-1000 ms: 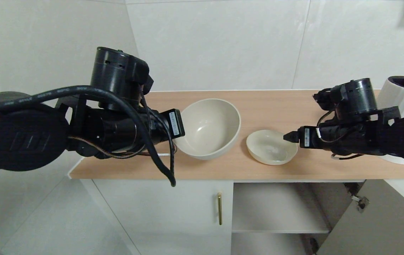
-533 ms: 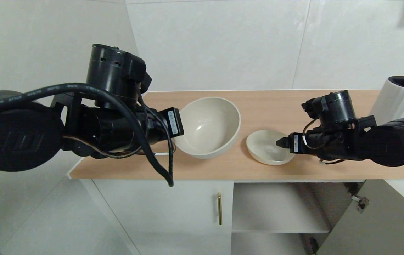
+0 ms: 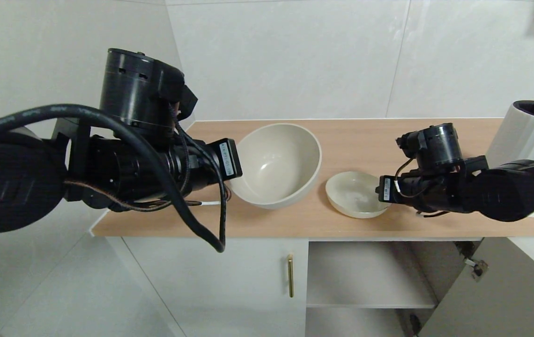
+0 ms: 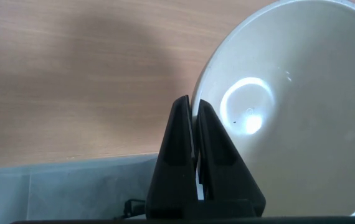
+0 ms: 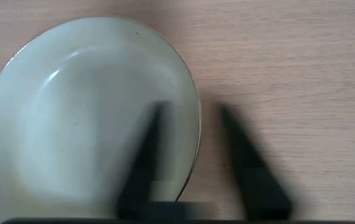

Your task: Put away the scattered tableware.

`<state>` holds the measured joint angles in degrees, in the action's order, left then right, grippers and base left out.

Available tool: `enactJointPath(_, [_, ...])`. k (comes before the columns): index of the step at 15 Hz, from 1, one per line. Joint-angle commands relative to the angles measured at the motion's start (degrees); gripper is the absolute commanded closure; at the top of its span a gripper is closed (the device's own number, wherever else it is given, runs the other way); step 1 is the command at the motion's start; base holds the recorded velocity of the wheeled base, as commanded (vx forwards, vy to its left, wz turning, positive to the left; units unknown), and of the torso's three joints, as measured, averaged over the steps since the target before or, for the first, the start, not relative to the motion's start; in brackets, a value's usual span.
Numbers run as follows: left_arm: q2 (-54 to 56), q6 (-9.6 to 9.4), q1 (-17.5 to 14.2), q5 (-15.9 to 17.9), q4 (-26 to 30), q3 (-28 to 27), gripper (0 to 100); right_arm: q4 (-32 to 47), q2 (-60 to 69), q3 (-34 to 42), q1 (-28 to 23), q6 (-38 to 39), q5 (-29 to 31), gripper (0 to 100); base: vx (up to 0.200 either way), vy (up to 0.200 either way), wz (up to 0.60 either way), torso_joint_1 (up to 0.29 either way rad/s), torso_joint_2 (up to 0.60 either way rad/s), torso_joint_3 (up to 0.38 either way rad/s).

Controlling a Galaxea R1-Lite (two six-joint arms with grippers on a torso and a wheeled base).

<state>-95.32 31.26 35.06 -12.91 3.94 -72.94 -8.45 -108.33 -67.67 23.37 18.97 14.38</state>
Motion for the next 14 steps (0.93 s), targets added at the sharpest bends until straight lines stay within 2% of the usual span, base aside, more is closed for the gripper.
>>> enactJointPath(1, [0.13,0.03,0.01,-0.01,0.02,-0.01,100,0.01,0.84,0.08,0.01,0.02,0.03,100,0.0,0.0,0.0,0.0,0.0,0.0])
enactJointPath(3, [0.31,0.03,0.01,-0.19,0.11,0.07,100,0.1,2.86,0.43,0.01,0.02,-0.06,100,0.0,0.0,0.0,0.0,0.0,0.0])
enactJointPath(6, [4.44,0.03,-0.08,-0.63,0.11,3.33,100,3.88,12.0,1.22,0.01,0.02,-1.82,100,0.0,0.0,0.0,0.0,0.0,0.0])
enactJointPath(10, [9.71,0.12,-1.22,-0.63,0.02,10.8,100,17.59,21.67,2.63,-0.25,0.02,-13.68,100,0.0,0.0,0.0,0.0,0.0,0.0])
enactJointPath(11, [10.42,0.12,-1.31,-0.63,0.02,11.68,100,18.64,22.63,2.89,-0.17,0.02,-14.21,100,0.0,0.0,0.0,0.0,0.0,0.0])
enactJointPath(12, [13.05,0.12,-1.84,-0.63,0.02,15.72,100,20.75,26.59,6.59,0.01,-0.07,-14.65,100,0.0,0.0,0.0,0.0,0.0,0.0])
enactJointPath(14, [16.3,0.03,-2.19,-0.54,-0.07,20.11,100,20.75,30.1,10.89,-0.08,-0.07,-14.74,100,0.0,0.0,0.0,0.0,0.0,0.0])
